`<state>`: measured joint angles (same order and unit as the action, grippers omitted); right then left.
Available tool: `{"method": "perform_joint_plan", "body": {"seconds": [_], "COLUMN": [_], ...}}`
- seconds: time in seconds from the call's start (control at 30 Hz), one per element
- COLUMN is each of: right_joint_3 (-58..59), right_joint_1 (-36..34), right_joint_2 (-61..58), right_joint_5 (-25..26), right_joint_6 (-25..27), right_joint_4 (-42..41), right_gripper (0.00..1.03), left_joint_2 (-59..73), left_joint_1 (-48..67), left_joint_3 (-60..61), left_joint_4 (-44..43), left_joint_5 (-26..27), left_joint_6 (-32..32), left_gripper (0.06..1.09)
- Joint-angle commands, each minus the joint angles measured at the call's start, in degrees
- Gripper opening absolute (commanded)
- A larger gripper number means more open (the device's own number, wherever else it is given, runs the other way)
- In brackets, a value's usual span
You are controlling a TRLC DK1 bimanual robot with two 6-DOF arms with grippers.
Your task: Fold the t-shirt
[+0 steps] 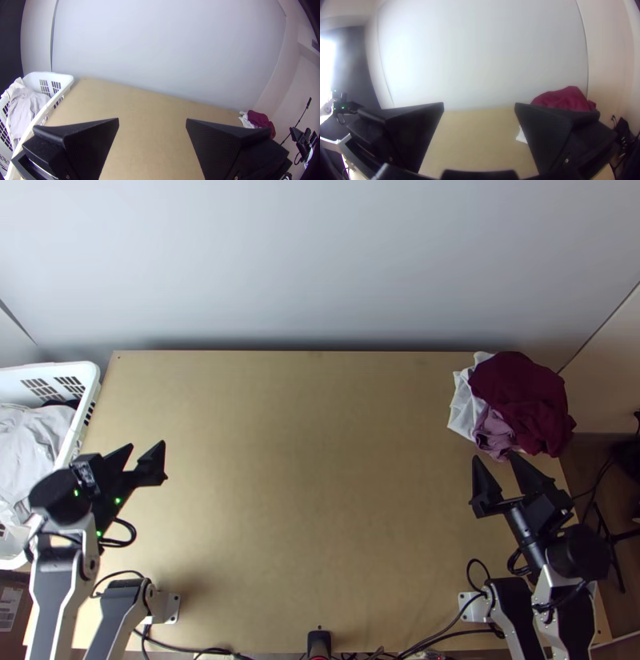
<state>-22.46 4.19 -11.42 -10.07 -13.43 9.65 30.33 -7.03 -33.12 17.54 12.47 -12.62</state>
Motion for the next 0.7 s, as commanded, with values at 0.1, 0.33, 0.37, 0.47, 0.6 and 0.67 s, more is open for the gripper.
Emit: {"method": "perform_joint_plan", "body": {"seconds": [0.1,0.33,0.37,0.47,0.6,0.67], "right_joint_3": [5.85,8.13,8.48,10.07,9.98,9.80], "right_joint_1": [1.00,-0.41,-0.58,-0.32,-0.14,-0.58], "right_joint_2": [10.98,11.77,11.77,11.77,11.86,11.86], "right_joint_5": [0.05,0.13,0.13,0.13,0.13,0.22], "right_joint_6": [2.09,6.93,7.37,9.30,11.41,12.20], "right_joint_4": [-4.11,-2.62,-2.62,-1.65,2.39,4.59], "right_gripper": [0.99,0.99,0.99,0.99,0.99,0.99], "left_joint_2": [-11.78,-20.66,-22.50,-26.37,-28.04,-29.71], "left_joint_1": [0.61,0.61,0.70,0.61,0.70,1.23], "left_joint_3": [14.23,21.35,22.31,23.63,23.63,24.16], "left_joint_4": [-14.64,-14.90,-14.55,-12.97,-10.07,-8.49], "left_joint_5": [0.10,0.10,0.10,0.10,0.10,0.10], "left_joint_6": [0.23,3.31,3.39,4.45,4.62,4.80], "left_gripper": [1.04,1.03,1.03,1.03,1.03,1.03]}}
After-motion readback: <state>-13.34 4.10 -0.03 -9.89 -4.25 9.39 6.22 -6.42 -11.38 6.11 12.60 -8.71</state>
